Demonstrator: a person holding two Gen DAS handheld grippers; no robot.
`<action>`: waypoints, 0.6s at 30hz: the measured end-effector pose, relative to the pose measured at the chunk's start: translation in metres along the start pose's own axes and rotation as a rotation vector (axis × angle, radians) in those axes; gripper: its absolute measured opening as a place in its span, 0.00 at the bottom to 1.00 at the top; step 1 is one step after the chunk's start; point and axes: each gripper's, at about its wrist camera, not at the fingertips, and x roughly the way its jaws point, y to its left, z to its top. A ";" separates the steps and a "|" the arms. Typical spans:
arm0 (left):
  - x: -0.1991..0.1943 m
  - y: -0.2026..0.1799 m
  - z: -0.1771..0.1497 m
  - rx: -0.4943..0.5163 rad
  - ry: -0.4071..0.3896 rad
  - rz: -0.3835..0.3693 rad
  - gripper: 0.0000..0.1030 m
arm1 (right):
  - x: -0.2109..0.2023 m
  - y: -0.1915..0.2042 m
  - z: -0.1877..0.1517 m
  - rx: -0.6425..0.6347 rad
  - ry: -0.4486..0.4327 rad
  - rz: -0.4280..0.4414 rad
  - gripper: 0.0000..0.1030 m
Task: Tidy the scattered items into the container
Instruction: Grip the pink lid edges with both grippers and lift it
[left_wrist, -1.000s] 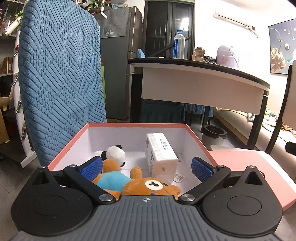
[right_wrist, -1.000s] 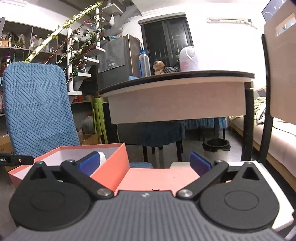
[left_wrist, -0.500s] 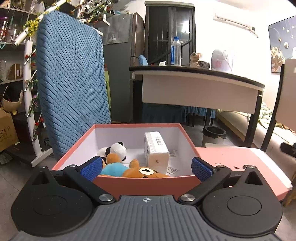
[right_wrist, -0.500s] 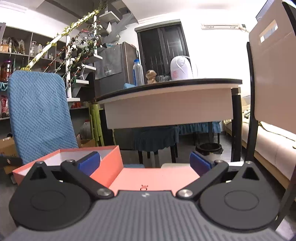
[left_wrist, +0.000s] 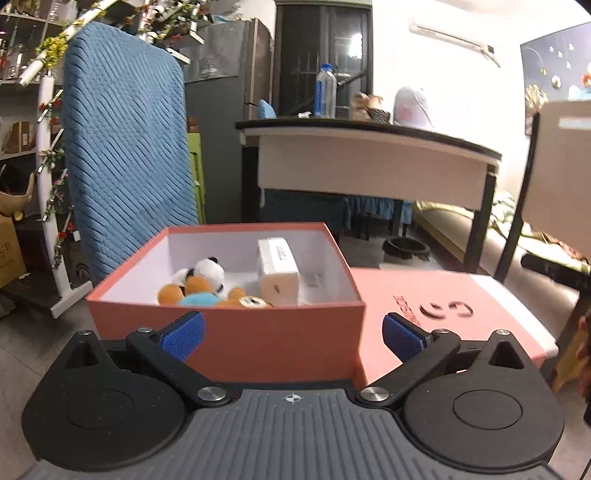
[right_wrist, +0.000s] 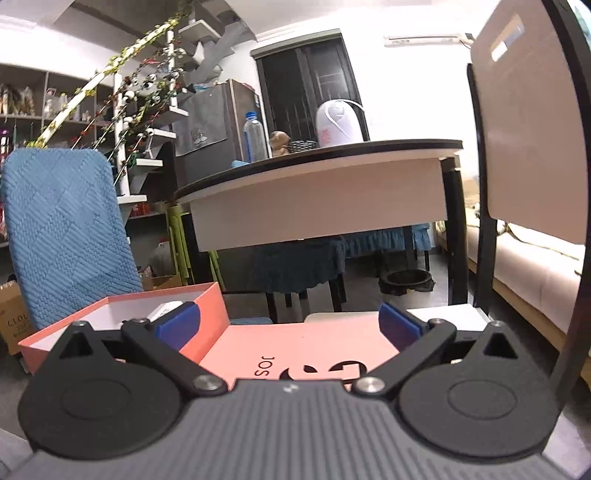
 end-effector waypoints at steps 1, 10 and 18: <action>0.003 -0.002 -0.004 0.001 0.006 -0.006 1.00 | -0.001 -0.004 -0.001 0.010 0.001 -0.002 1.00; 0.054 -0.017 -0.043 -0.014 0.093 -0.098 1.00 | 0.001 -0.039 -0.020 0.051 0.038 -0.004 1.00; 0.112 -0.027 -0.069 -0.045 0.154 -0.186 1.00 | 0.020 -0.075 -0.058 0.032 0.137 -0.069 1.00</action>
